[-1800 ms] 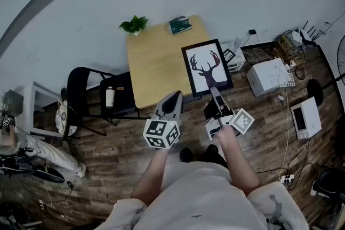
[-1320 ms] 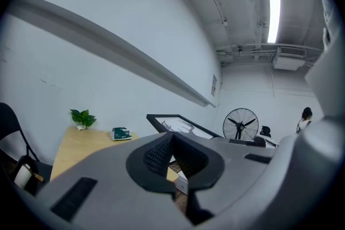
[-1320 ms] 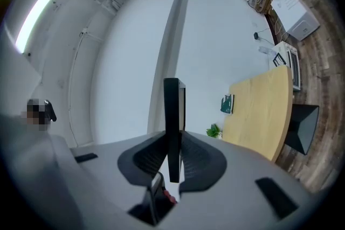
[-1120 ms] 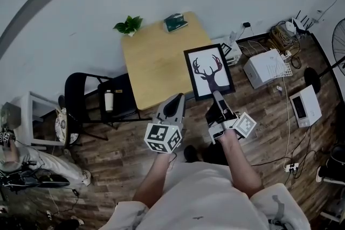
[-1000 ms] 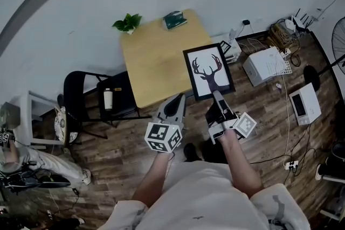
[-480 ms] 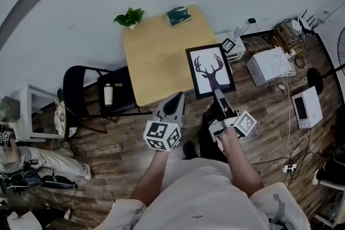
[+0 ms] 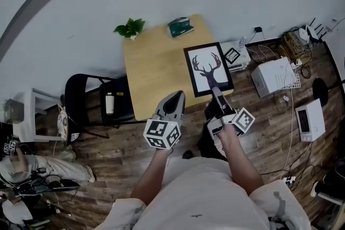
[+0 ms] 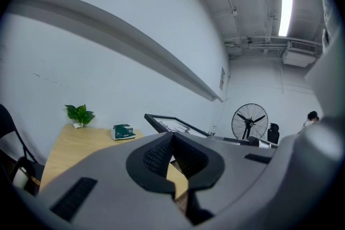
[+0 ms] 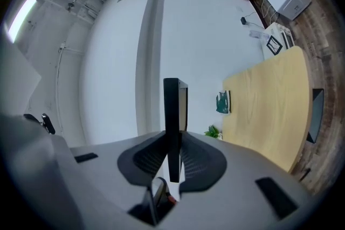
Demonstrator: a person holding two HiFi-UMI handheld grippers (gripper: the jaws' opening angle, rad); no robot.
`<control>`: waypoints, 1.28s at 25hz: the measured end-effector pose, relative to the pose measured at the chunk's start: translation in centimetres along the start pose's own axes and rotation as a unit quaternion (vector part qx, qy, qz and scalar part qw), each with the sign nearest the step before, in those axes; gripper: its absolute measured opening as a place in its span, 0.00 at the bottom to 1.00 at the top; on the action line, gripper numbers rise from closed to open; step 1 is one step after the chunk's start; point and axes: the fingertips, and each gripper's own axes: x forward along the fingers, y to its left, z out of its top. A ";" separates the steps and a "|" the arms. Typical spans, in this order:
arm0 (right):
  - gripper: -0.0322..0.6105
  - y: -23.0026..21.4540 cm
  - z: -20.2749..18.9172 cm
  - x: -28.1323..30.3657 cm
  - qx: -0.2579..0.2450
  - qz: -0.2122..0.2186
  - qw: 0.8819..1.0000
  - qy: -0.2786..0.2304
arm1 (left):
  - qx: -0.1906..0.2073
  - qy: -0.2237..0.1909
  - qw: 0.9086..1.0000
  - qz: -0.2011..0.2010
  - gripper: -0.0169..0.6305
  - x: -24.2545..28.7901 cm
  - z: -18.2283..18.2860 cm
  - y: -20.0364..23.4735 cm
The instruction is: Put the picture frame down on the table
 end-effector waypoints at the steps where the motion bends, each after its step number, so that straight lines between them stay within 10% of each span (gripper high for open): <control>1: 0.16 -0.2 0.7 0.7 0.001 0.000 1.000 0.003 | 0.000 0.001 1.000 0.004 0.04 0.8 0.3 0.2; 19: 0.16 -6.6 8.0 7.2 0.029 -0.033 0.997 0.058 | -0.014 0.008 0.997 0.071 0.04 9.6 0.7 1.9; 32: 0.16 -10.9 9.1 10.4 0.025 -0.080 0.996 0.041 | -0.024 0.037 0.998 0.048 0.04 13.9 -0.3 6.5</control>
